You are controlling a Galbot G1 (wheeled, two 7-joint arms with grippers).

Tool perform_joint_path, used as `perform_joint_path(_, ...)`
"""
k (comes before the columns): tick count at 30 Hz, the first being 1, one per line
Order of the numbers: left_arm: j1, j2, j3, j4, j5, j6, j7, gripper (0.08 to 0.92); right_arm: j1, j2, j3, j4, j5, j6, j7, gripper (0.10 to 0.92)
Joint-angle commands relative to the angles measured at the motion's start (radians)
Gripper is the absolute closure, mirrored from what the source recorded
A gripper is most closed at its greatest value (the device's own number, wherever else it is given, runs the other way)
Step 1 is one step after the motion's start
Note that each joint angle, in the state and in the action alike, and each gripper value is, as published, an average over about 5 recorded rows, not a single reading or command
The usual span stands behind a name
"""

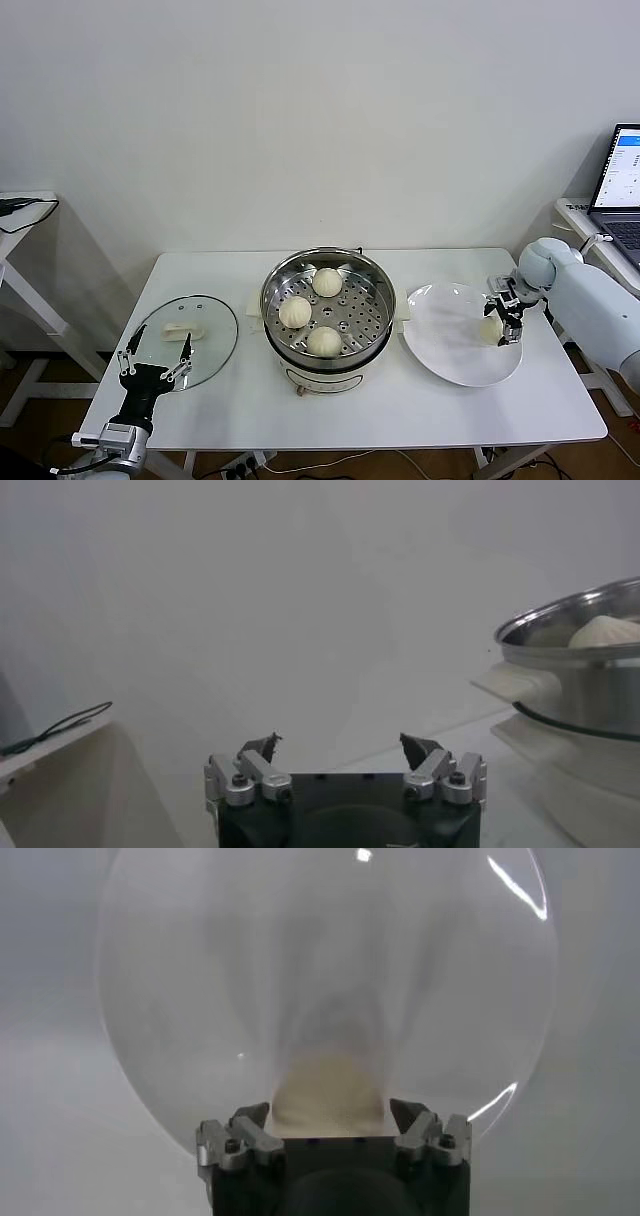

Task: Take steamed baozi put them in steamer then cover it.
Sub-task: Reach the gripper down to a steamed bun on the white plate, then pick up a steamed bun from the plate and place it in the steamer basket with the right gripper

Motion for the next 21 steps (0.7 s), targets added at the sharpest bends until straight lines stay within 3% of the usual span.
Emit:
perform_joint_path(1,0.0,0.0,0.001,0.001,0.001,-0.002,0.0,0.177,-0.011,0.007,0.017,-0.007,-0.024,0.003,0.003,0.218)
perform_joint_path(7,-0.002,-0.001,0.001,0.003,0.001,-0.002,0.0,0.177,-0.011,0.008,0.021,-0.007,-0.029,0.006,0.003,0.318)
perform_joint_path(15,-0.004,-0.001,0.004,0.003,0.001,-0.001,-0.001,0.177,-0.005,-0.013,0.015,0.019,-0.01,0.004,-0.008,0.33)
perform_joint_path(21,-0.005,-0.002,0.009,0.0,0.001,-0.001,-0.002,0.177,0.08,-0.1,-0.092,0.124,0.144,-0.05,-0.031,0.33)
